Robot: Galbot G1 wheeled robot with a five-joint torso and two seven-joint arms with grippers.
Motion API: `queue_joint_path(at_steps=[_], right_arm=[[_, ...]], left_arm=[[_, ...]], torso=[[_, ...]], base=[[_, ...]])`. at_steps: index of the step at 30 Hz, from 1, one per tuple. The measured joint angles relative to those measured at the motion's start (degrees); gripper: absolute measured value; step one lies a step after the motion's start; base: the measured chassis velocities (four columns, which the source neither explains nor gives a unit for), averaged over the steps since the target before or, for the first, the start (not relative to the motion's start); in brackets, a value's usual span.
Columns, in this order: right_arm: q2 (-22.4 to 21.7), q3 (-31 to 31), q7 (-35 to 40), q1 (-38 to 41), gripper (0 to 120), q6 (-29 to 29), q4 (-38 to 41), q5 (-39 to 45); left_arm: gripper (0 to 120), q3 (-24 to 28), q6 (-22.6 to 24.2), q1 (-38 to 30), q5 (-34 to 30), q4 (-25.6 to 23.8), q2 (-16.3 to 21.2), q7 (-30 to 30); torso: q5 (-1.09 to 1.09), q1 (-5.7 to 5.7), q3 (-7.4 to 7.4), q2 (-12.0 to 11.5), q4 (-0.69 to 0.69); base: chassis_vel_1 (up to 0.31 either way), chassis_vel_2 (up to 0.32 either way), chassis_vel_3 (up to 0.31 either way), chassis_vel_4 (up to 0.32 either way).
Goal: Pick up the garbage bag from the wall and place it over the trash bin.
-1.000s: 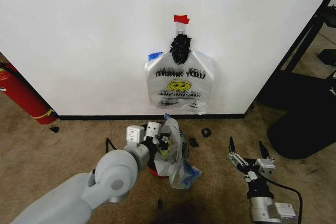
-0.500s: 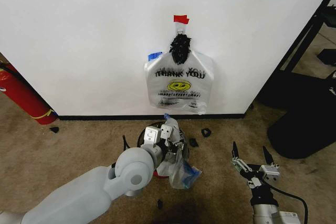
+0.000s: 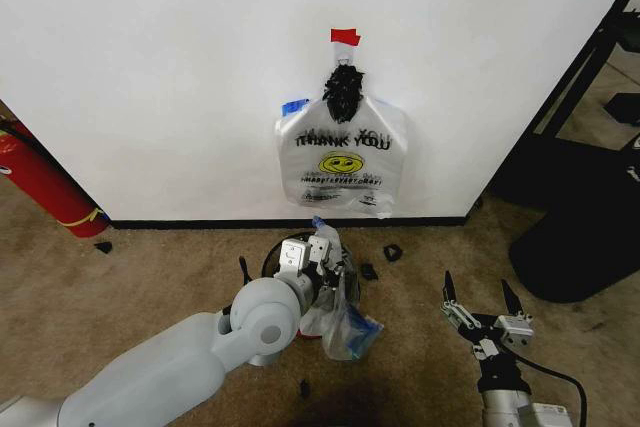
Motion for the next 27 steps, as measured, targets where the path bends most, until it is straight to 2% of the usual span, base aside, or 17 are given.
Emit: queue_joint_path(at_steps=[5, 13, 20, 26, 27], right_arm=[[0.24, 0.00, 0.03, 0.23, 100, -0.03, -0.18, 0.08], [-0.28, -0.25, 0.21, 1.13, 100, -0.96, -0.54, 0.68], [-2.33, -2.49, 1.84, 5.38, 100, -6.93, -1.23, 5.25], [-7.51, -5.48, 3.87, 10.28, 100, -13.68, -0.91, 10.96], [-9.40, -6.87, 4.77, 11.92, 100, -16.18, -0.50, 13.36]], left_arm=[[0, 0.14, -0.37, -0.29, -0.36, 0.27, -0.15, -0.03], [0, -1.54, -0.74, 0.38, -0.75, -1.04, 1.51, -0.05], [0, -7.61, -1.03, 5.79, 0.48, -3.62, 5.09, 1.26], [0, -11.63, -1.20, 10.11, 1.48, -5.75, 6.71, 2.29], [0, -11.91, -1.22, 10.73, 1.70, -6.08, 6.70, 2.41]], torso=[[0.00, 0.00, 0.00, 0.00, -0.01], [0.00, 0.00, 0.00, 0.00, 0.00], [-0.01, 0.00, 0.00, 0.00, 0.00], [0.00, 0.00, 0.00, 0.00, 0.00], [-0.01, 0.00, 0.00, 0.00, 0.00]], base=[[0.000, 0.000, 0.000, 0.000], [0.000, 0.000, 0.000, 0.000], [0.000, 0.000, 0.000, 0.000], [0.000, 0.000, 0.000, 0.000], [0.000, 0.000, 0.000, 0.000]])
